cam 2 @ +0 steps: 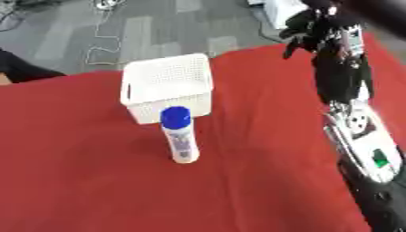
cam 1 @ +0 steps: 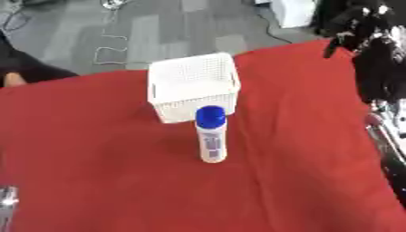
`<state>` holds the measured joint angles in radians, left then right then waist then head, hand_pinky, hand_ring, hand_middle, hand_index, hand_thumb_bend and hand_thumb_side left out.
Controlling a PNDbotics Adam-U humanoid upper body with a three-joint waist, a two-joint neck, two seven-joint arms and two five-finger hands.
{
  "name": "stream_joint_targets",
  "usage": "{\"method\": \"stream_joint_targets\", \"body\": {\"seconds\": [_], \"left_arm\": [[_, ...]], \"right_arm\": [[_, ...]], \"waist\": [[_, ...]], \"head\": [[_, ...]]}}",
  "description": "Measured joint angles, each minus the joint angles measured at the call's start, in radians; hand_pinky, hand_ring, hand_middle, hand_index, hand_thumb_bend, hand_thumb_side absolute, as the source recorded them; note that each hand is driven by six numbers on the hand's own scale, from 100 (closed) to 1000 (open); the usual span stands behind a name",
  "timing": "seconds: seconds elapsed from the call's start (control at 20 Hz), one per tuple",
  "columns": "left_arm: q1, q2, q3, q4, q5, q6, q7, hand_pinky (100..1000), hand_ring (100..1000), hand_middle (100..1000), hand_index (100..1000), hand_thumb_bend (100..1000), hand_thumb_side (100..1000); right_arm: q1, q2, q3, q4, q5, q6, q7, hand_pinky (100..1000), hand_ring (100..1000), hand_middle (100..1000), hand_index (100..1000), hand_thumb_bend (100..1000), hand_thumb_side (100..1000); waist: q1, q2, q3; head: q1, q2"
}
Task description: Pick up objects on the table and place them in the box.
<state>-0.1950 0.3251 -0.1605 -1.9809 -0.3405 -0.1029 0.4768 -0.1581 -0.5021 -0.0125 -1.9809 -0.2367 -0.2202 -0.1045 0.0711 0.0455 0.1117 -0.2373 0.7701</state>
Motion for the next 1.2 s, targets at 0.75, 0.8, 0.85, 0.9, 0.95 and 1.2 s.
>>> {"method": "stream_joint_targets", "body": {"seconds": [0.75, 0.8, 0.85, 0.9, 0.95, 1.2], "left_arm": [[0.0, 0.0, 0.006, 0.0, 0.0, -0.001, 0.001, 680, 653, 751, 840, 465, 1000], [0.0, 0.0, 0.006, 0.0, 0.0, -0.001, 0.001, 680, 653, 751, 840, 465, 1000], [0.0, 0.0, 0.006, 0.0, 0.0, -0.001, 0.001, 679, 653, 751, 840, 464, 1000], [0.0, 0.0, 0.006, 0.0, 0.0, 0.0, 0.0, 679, 653, 751, 840, 464, 1000], [0.001, 0.0, 0.006, 0.0, 0.0, 0.0, 0.0, 679, 653, 751, 840, 464, 1000], [0.002, 0.0, 0.006, 0.0, 0.0, 0.0, 0.0, 678, 652, 751, 840, 463, 1000]], "right_arm": [[-0.009, -0.051, 0.003, 0.06, 0.052, -0.001, 0.015, 416, 589, 603, 828, 538, 1000], [-0.016, -0.07, 0.007, 0.074, 0.071, -0.01, 0.023, 419, 590, 604, 827, 550, 1000], [-0.026, -0.091, 0.012, 0.09, 0.093, -0.021, 0.034, 446, 602, 617, 826, 621, 1000], [-0.036, -0.112, 0.019, 0.108, 0.12, -0.033, 0.048, 443, 601, 616, 826, 616, 1000], [-0.046, -0.132, 0.027, 0.127, 0.149, -0.045, 0.063, 461, 610, 627, 826, 662, 1000], [-0.105, -0.212, 0.083, 0.241, 0.29, -0.102, 0.138, 521, 628, 671, 821, 709, 1000]], "waist": [[0.0, 0.002, 0.007], [0.0, 0.002, 0.007], [0.0, 0.002, 0.007], [0.0, 0.002, 0.007], [0.0, 0.002, 0.007], [0.0, 0.002, 0.008]], "head": [[0.0, 0.0], [-0.001, 0.0], [-0.001, 0.0], [-0.002, 0.0], [-0.004, 0.0], [-0.017, 0.0]]}}
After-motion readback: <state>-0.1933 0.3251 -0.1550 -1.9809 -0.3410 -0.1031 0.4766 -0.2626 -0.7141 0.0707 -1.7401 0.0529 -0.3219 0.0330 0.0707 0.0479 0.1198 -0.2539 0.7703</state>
